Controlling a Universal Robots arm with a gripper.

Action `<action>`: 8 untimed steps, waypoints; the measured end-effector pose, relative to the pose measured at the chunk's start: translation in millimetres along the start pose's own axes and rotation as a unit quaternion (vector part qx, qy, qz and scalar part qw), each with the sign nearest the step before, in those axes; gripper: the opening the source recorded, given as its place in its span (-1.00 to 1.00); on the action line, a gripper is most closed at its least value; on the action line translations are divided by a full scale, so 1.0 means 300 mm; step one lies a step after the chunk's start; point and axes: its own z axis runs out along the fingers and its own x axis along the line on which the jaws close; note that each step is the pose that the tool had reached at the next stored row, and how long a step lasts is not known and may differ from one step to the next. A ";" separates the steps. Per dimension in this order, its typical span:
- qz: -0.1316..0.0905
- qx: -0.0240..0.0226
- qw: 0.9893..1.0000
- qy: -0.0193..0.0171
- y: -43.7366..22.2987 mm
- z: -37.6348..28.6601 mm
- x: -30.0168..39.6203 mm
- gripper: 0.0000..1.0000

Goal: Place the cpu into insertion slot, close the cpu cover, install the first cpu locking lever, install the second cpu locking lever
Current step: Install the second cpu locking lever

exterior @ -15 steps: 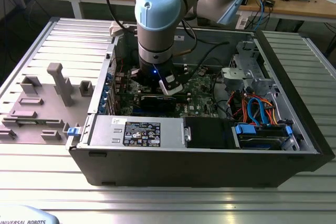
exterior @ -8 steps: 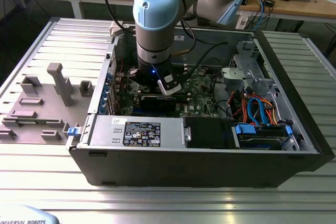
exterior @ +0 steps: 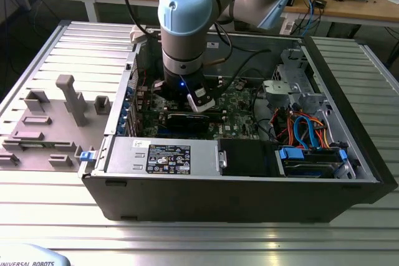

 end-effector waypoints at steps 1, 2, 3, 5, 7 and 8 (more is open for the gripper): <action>0.000 0.000 1.000 0.000 0.002 -0.006 0.000 -0.79; 0.000 0.000 1.000 0.000 0.004 -0.017 0.001 -0.79; 0.000 0.000 1.000 0.000 0.006 -0.025 0.002 -0.79; 0.000 0.000 1.000 0.000 0.012 -0.045 0.002 -0.79; 0.000 0.000 1.000 0.000 0.017 -0.066 0.002 -0.79; 0.000 0.000 1.000 0.000 0.018 -0.066 0.002 -0.79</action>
